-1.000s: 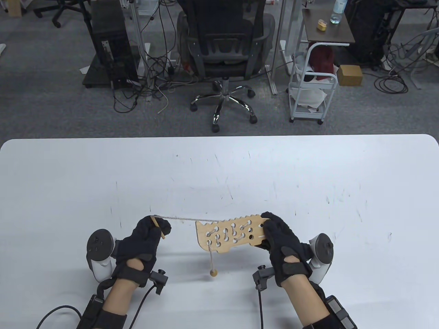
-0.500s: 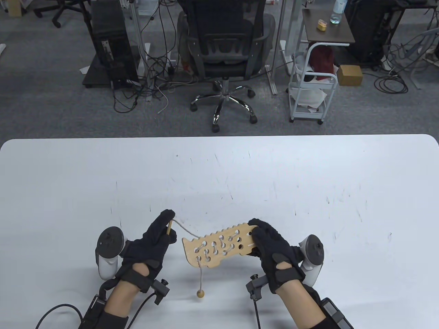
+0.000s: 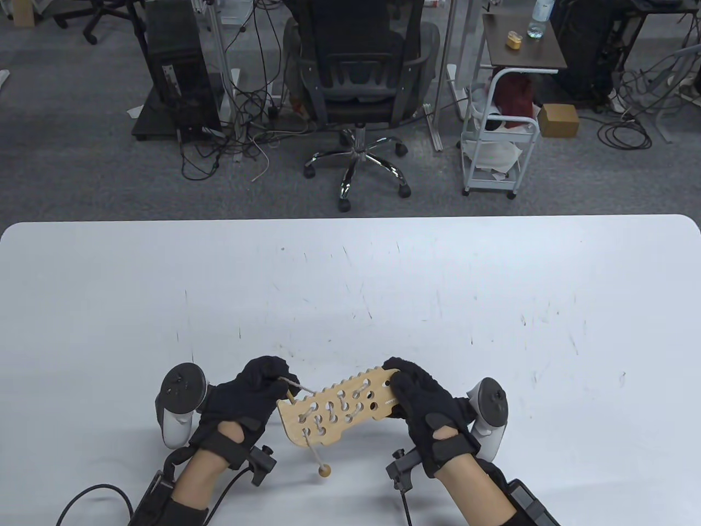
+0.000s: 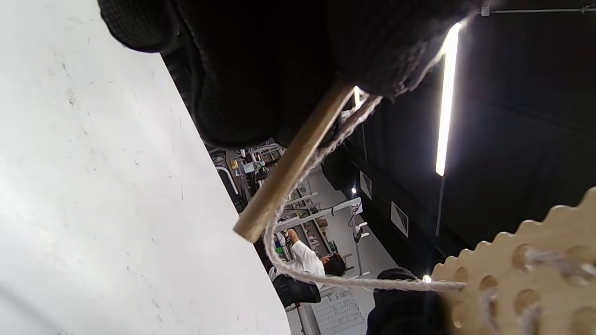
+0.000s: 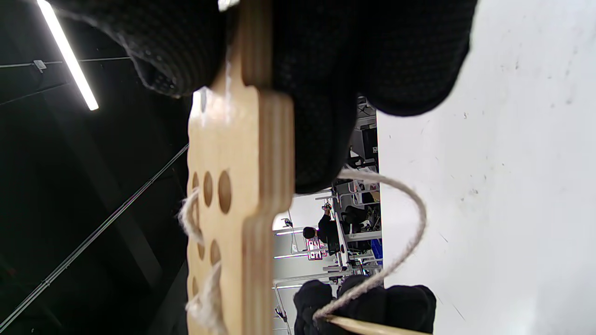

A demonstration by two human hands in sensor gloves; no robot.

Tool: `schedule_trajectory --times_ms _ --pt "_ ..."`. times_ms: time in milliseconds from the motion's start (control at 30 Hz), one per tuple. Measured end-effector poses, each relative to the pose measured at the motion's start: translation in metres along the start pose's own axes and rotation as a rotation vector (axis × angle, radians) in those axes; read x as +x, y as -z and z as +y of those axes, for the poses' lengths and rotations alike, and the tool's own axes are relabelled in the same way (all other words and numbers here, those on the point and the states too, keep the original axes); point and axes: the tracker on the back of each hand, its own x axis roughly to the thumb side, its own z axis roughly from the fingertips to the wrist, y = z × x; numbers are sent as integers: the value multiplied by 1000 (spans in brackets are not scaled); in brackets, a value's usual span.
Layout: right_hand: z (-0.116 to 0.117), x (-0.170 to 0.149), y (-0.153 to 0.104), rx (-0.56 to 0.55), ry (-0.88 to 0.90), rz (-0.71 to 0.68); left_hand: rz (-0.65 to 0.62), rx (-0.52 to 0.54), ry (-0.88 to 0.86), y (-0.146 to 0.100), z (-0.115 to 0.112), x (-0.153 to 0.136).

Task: Thread rope through all holes on crocodile lacing toy

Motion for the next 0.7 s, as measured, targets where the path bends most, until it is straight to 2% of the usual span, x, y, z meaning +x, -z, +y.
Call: schedule_trajectory --times_ms 200,567,700 --pt "1 -1 0 11 2 -5 -10 21 47 -2 -3 3" --pt "7 -3 -2 45 0 -11 17 -126 -233 0 -25 -2" --pt "9 -4 -3 58 -1 -14 19 -174 -285 0 -34 -1"
